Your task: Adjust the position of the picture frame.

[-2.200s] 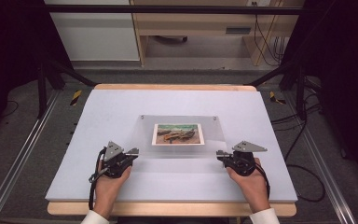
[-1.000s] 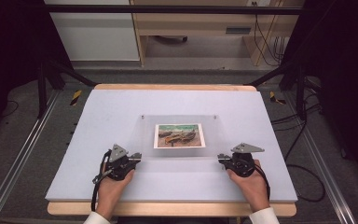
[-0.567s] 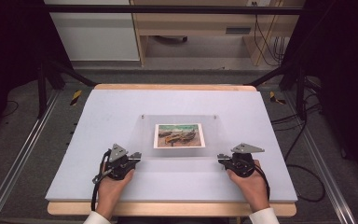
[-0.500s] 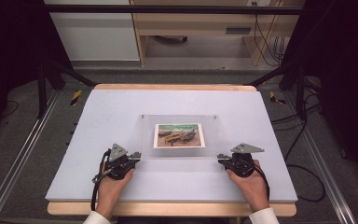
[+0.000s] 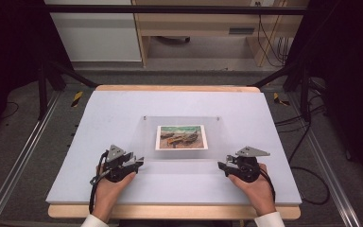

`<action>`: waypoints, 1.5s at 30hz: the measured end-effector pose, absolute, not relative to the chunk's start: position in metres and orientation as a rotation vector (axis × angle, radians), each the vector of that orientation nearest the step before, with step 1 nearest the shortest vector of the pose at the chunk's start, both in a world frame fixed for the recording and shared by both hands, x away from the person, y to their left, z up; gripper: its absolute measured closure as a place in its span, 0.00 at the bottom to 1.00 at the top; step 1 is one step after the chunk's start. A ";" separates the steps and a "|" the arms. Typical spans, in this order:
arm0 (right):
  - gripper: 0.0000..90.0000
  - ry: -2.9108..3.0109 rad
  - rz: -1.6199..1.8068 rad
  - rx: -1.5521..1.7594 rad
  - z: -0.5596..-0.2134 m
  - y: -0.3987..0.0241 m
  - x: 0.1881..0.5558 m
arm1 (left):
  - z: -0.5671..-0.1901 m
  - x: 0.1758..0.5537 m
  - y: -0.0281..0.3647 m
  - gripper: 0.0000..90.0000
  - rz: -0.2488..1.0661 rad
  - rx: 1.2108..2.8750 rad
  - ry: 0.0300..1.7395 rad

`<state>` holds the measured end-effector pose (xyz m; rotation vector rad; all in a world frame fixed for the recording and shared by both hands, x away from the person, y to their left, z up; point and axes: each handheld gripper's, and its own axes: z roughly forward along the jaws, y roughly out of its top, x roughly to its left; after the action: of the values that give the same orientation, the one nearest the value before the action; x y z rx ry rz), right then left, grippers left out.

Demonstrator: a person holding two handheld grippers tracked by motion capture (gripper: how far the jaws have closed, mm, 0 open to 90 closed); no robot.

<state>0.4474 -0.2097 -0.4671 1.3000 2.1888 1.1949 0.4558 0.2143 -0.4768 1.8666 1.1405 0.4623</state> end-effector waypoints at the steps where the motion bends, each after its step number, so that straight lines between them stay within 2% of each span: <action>1: 0.48 2.195 1.192 1.290 -0.467 -0.211 0.446 | -0.476 0.455 0.214 0.46 0.454 1.880 1.132; 5: 0.35 2.196 1.165 1.271 -0.464 -0.212 0.441 | -0.474 0.453 0.213 0.38 0.440 1.885 1.106; 9: 0.24 2.175 1.176 1.279 -0.460 -0.214 0.437 | -0.469 0.453 0.216 0.24 0.459 1.884 1.096; 12: 0.19 2.150 1.170 1.297 -0.457 -0.216 0.434 | -0.466 0.453 0.218 0.16 0.419 1.895 1.066; 16: 0.15 2.125 1.199 1.299 -0.453 -0.219 0.430 | -0.462 0.451 0.221 0.10 0.360 1.902 1.017; 26: 0.12 2.081 1.253 1.262 -0.445 -0.224 0.426 | -0.453 0.451 0.229 0.07 0.355 1.824 0.992; 45: 0.14 2.037 1.285 1.274 -0.436 -0.223 0.422 | -0.443 0.449 0.223 0.06 0.403 1.849 0.973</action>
<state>0.4224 -0.2233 -0.4357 1.2744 2.0372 1.2850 0.4487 0.2229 -0.4426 1.8486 0.9727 0.4029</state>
